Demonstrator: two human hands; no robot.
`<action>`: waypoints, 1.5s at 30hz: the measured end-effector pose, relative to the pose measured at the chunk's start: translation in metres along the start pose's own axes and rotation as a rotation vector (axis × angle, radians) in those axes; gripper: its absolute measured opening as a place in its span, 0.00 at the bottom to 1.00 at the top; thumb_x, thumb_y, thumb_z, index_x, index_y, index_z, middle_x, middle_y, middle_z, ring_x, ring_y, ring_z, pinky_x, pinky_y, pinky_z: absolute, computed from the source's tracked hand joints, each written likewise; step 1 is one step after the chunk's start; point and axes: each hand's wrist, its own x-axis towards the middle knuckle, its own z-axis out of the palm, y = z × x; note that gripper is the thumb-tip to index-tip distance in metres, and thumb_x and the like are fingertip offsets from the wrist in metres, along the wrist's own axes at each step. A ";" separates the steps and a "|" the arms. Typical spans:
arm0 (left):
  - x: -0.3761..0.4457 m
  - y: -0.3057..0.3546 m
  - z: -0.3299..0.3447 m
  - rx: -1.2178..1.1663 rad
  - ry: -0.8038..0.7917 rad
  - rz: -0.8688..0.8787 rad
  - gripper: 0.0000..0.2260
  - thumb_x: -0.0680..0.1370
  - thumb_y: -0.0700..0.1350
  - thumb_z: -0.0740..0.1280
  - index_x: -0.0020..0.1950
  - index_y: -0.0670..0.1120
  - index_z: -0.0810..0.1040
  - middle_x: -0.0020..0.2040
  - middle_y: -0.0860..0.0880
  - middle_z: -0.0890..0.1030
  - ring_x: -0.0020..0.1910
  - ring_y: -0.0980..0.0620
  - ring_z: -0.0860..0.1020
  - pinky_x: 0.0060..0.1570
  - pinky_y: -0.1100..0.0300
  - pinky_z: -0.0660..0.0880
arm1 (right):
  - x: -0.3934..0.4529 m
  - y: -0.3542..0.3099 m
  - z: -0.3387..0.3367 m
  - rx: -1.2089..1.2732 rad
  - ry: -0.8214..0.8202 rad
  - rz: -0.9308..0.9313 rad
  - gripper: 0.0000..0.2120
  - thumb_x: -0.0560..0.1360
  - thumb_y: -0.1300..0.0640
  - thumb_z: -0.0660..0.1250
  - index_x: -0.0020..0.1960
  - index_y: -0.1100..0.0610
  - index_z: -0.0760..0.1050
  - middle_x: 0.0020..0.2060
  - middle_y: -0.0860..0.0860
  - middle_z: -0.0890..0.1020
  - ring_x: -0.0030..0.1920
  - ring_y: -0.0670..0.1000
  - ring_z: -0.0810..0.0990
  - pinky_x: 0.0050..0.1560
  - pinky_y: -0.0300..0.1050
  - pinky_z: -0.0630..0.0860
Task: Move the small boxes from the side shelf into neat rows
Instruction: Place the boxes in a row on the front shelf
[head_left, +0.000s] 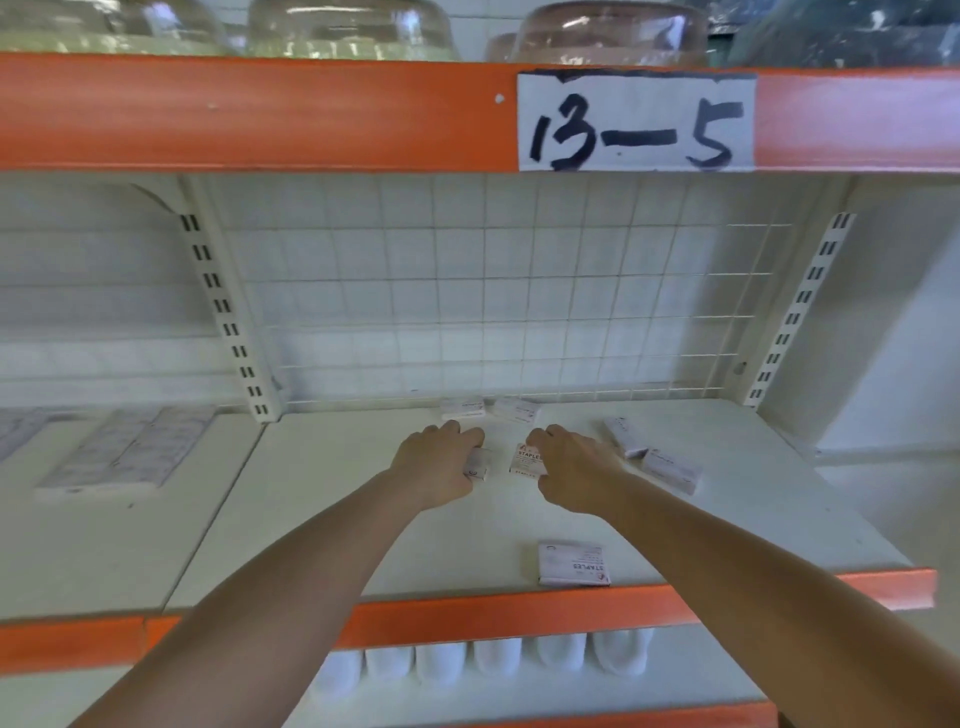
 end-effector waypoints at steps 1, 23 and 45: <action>-0.006 -0.005 0.001 0.009 0.006 -0.028 0.16 0.75 0.43 0.61 0.62 0.48 0.69 0.56 0.46 0.72 0.53 0.44 0.72 0.43 0.57 0.64 | 0.001 -0.005 0.001 0.005 -0.003 -0.019 0.19 0.76 0.60 0.60 0.67 0.55 0.66 0.59 0.52 0.73 0.56 0.54 0.76 0.43 0.45 0.68; -0.101 -0.123 -0.003 -0.011 0.017 -0.188 0.15 0.74 0.43 0.63 0.61 0.49 0.69 0.53 0.48 0.72 0.51 0.45 0.74 0.40 0.57 0.65 | 0.015 -0.152 0.004 -0.009 -0.035 -0.184 0.21 0.77 0.61 0.61 0.69 0.56 0.65 0.58 0.54 0.72 0.58 0.56 0.75 0.51 0.47 0.72; -0.229 -0.300 -0.018 0.001 0.029 -0.277 0.17 0.75 0.45 0.63 0.64 0.51 0.69 0.57 0.48 0.72 0.56 0.46 0.73 0.43 0.56 0.69 | 0.025 -0.371 0.009 -0.026 -0.054 -0.263 0.21 0.77 0.61 0.62 0.69 0.57 0.65 0.60 0.54 0.72 0.58 0.57 0.75 0.51 0.49 0.74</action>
